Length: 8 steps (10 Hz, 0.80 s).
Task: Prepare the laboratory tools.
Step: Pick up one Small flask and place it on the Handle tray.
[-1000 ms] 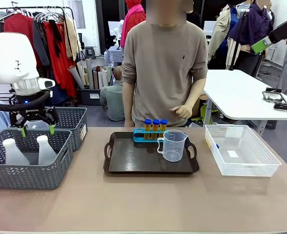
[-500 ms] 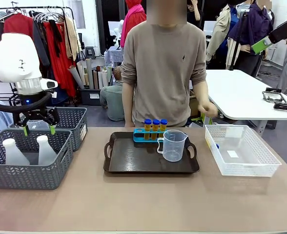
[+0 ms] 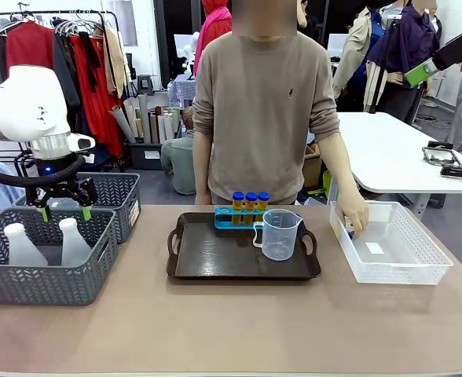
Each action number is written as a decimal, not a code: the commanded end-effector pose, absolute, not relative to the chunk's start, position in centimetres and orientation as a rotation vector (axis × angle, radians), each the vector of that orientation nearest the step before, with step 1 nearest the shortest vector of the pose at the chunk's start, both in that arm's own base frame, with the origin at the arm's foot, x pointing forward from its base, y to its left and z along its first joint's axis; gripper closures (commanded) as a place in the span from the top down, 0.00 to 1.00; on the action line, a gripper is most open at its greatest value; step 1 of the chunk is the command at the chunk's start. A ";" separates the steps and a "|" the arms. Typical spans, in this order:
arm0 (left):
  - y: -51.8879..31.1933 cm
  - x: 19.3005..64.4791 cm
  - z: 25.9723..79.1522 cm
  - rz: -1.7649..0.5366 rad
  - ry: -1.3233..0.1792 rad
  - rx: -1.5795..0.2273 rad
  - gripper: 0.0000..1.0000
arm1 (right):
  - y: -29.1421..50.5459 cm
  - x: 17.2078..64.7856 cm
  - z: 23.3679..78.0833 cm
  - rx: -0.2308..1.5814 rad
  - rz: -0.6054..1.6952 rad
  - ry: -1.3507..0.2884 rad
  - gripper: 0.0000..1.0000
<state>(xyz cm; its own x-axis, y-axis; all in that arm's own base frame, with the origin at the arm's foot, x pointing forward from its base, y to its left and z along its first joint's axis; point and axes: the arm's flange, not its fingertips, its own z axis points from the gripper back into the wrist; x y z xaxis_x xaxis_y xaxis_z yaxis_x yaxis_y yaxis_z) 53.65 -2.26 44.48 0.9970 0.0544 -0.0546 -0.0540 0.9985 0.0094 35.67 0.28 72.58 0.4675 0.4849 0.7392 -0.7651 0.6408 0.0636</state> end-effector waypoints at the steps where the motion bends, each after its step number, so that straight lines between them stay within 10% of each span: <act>1: -1.2 53.1 43.7 0.051 0.034 -0.048 1.00 | 0.4 35.6 72.6 0.436 0.804 -0.759 1.00; 5: -0.5 52.9 42.3 0.046 0.066 -0.052 1.00 | 0.4 35.6 72.6 0.436 0.804 -0.759 1.00; 8: -0.7 52.9 42.1 0.024 0.067 -0.055 0.43 | 0.4 35.6 72.6 0.436 0.804 -0.759 1.00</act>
<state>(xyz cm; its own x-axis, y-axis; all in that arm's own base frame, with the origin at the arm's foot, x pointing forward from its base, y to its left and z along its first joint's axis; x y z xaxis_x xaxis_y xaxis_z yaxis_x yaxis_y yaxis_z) 52.97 -1.01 42.14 0.9960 0.0420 -0.0792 -0.0439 0.9988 -0.0231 35.67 0.28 72.58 0.4675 0.4849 0.7392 -0.7651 0.6408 0.0636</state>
